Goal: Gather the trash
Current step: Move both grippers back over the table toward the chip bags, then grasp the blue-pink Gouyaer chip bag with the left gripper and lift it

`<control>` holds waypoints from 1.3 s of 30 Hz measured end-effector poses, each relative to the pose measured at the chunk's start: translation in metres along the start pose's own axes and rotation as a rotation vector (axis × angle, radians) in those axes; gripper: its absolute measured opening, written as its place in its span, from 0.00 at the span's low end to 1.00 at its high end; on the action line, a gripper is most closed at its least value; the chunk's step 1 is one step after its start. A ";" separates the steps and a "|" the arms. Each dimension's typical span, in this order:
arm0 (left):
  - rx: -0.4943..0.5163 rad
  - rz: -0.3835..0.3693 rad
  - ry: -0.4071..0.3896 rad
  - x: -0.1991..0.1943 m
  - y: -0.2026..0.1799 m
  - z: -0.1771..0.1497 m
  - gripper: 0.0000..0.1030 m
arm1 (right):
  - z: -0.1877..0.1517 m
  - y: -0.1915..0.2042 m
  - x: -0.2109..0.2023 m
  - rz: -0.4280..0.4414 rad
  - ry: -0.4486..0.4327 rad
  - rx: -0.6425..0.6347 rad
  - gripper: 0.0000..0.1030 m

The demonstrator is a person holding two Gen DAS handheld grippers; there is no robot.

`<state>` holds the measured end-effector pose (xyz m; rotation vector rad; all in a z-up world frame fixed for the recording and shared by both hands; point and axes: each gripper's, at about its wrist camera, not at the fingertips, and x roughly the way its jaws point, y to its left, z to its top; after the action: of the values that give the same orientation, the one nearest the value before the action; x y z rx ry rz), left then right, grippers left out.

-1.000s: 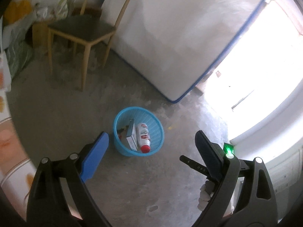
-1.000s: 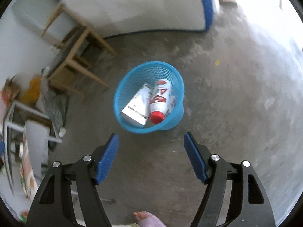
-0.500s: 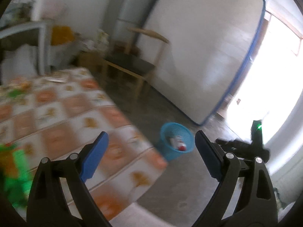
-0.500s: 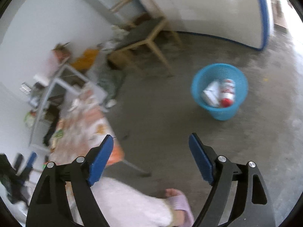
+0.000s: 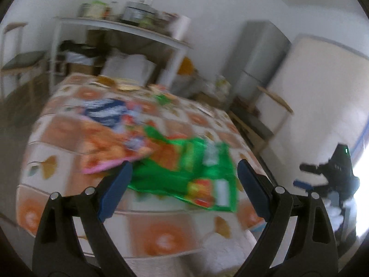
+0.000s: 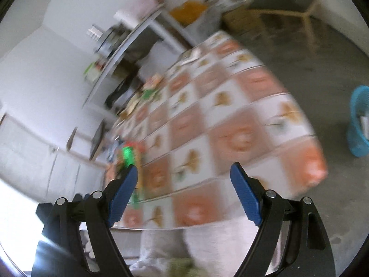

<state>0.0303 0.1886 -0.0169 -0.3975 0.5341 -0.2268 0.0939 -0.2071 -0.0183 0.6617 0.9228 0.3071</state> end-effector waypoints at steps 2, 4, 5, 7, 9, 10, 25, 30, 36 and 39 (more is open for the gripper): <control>-0.065 0.028 -0.018 -0.001 0.026 0.009 0.86 | 0.004 0.027 0.025 0.031 0.041 -0.024 0.78; -0.140 0.040 -0.012 0.005 0.052 0.018 0.86 | 0.007 0.043 0.044 0.048 0.066 -0.034 0.78; -0.181 0.045 0.000 0.008 0.065 0.023 0.86 | 0.008 0.048 0.053 0.056 0.077 -0.032 0.78; -0.237 0.058 0.019 0.022 0.088 0.029 0.86 | 0.005 0.059 0.071 0.074 0.106 -0.023 0.78; -0.282 0.080 0.051 0.040 0.109 0.036 0.85 | 0.002 0.066 0.083 0.080 0.129 -0.017 0.78; -0.296 0.081 0.073 0.050 0.116 0.039 0.85 | 0.002 0.069 0.090 0.081 0.144 -0.016 0.78; -0.313 0.169 0.268 0.130 0.138 0.037 0.40 | 0.001 0.091 0.164 0.066 0.284 -0.019 0.78; -0.262 0.203 0.271 0.134 0.132 0.035 0.34 | -0.005 0.098 0.178 0.045 0.313 -0.041 0.78; -0.242 0.216 0.268 0.132 0.125 0.033 0.31 | -0.009 0.098 0.187 0.037 0.335 -0.039 0.71; -0.236 0.217 0.265 0.132 0.123 0.032 0.29 | -0.010 0.096 0.194 0.040 0.349 -0.025 0.62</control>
<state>0.1708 0.2680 -0.1028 -0.5388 0.8632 -0.0052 0.2008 -0.0303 -0.0830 0.6138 1.2372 0.4790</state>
